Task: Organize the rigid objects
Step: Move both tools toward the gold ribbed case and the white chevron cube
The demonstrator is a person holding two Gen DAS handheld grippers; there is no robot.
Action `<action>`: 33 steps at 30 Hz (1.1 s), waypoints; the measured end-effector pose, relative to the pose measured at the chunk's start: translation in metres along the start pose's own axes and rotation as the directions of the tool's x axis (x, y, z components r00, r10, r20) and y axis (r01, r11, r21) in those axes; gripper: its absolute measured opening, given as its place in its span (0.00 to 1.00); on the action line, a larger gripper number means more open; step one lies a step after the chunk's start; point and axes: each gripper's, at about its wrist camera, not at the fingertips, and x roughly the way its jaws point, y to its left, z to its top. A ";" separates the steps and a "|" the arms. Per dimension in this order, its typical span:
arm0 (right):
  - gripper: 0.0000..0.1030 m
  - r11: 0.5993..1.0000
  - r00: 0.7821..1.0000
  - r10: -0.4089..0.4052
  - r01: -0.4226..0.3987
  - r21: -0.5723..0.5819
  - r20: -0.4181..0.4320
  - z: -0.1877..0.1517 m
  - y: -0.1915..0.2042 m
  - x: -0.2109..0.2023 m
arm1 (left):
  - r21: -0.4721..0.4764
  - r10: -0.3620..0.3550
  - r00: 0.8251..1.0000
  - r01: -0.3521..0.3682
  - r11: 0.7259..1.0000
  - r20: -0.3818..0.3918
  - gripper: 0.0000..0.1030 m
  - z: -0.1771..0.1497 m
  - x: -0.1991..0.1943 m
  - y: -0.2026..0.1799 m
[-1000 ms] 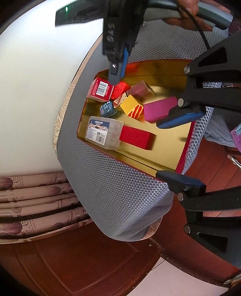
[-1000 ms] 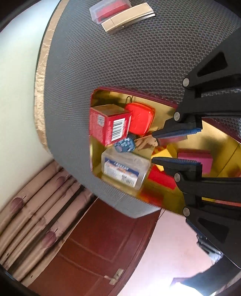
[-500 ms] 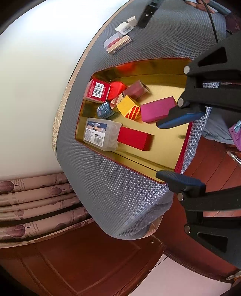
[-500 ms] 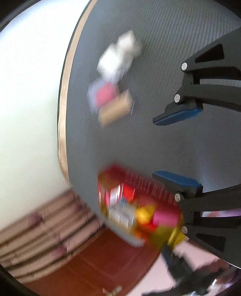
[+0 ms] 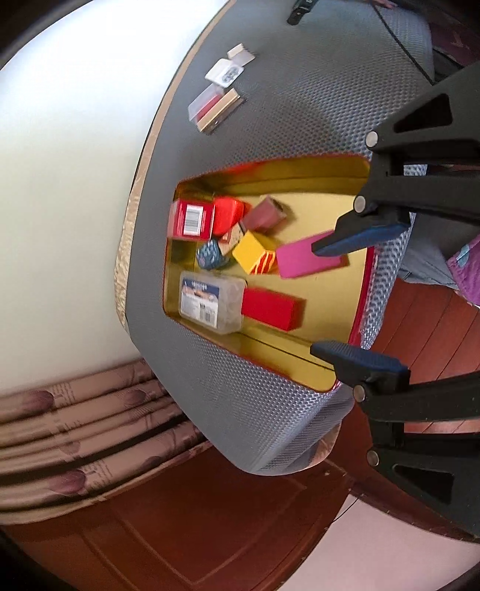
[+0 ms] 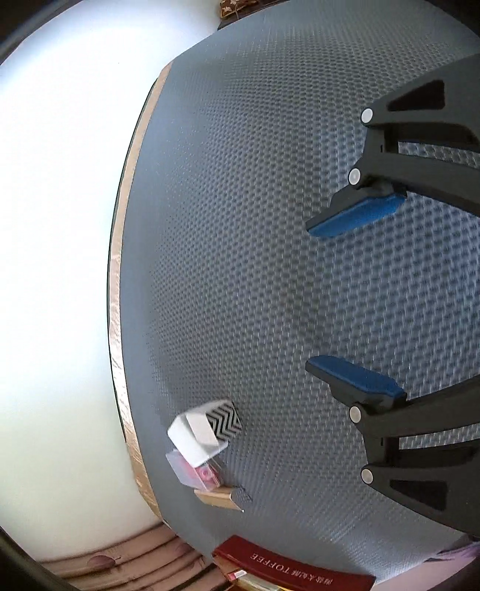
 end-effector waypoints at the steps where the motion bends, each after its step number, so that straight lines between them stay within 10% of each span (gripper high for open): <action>1: 0.72 1.000 1.000 0.010 -0.010 0.003 0.005 -0.001 -0.003 0.001 | 0.010 0.000 1.000 0.000 1.000 0.000 0.47 0.000 -0.002 -0.005; 33: 0.98 0.989 0.989 0.147 -0.148 0.023 0.026 -0.007 -0.009 -0.004 | 0.241 -0.027 1.000 0.026 0.970 0.003 0.49 0.022 -0.026 -0.126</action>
